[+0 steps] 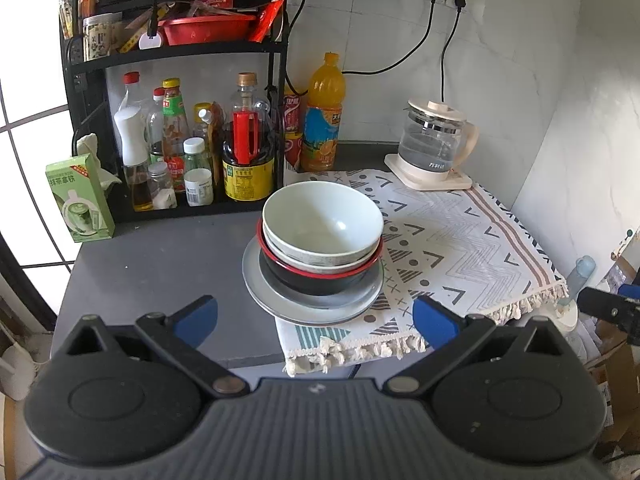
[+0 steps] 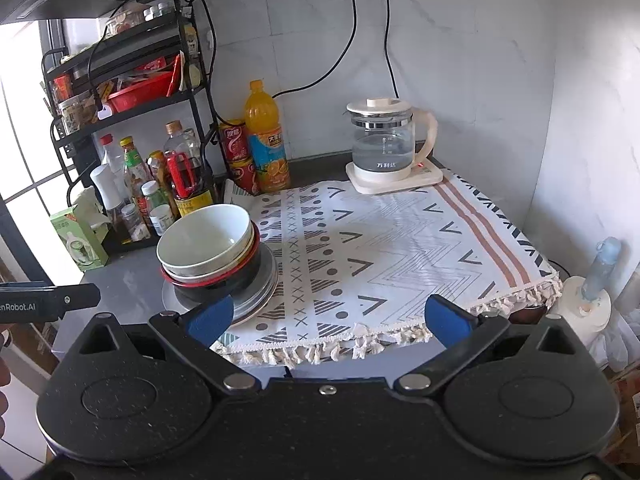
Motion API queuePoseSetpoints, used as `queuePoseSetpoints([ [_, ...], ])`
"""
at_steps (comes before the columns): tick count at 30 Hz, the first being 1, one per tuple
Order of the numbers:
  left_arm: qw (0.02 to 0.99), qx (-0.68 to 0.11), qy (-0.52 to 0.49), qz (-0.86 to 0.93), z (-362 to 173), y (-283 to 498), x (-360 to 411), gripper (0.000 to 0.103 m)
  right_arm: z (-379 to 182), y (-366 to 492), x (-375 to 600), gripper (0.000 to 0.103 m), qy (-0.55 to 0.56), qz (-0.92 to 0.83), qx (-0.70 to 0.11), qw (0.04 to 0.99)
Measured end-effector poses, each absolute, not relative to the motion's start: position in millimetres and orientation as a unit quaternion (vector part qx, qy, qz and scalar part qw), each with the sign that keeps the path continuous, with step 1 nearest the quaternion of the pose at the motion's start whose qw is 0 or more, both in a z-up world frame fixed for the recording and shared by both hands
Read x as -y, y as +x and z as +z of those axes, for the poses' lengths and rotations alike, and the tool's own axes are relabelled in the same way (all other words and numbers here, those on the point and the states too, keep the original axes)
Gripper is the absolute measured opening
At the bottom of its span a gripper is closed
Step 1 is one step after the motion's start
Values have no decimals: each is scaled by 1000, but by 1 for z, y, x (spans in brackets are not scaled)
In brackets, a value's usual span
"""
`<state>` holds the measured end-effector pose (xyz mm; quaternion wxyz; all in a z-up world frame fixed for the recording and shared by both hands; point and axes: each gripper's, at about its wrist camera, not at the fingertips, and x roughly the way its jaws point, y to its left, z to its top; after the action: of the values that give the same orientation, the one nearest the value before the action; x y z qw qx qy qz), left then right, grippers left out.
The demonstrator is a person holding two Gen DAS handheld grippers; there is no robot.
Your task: Organize plates and bowls
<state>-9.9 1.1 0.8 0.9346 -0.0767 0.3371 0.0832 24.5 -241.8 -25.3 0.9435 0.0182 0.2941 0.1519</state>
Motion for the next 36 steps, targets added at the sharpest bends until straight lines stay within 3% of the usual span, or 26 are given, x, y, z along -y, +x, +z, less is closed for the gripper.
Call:
queuePoseSetpoints([
  [36, 927, -356, -76, 88, -9, 8, -9, 103, -32, 37, 234, 103, 16, 156, -316, 936],
])
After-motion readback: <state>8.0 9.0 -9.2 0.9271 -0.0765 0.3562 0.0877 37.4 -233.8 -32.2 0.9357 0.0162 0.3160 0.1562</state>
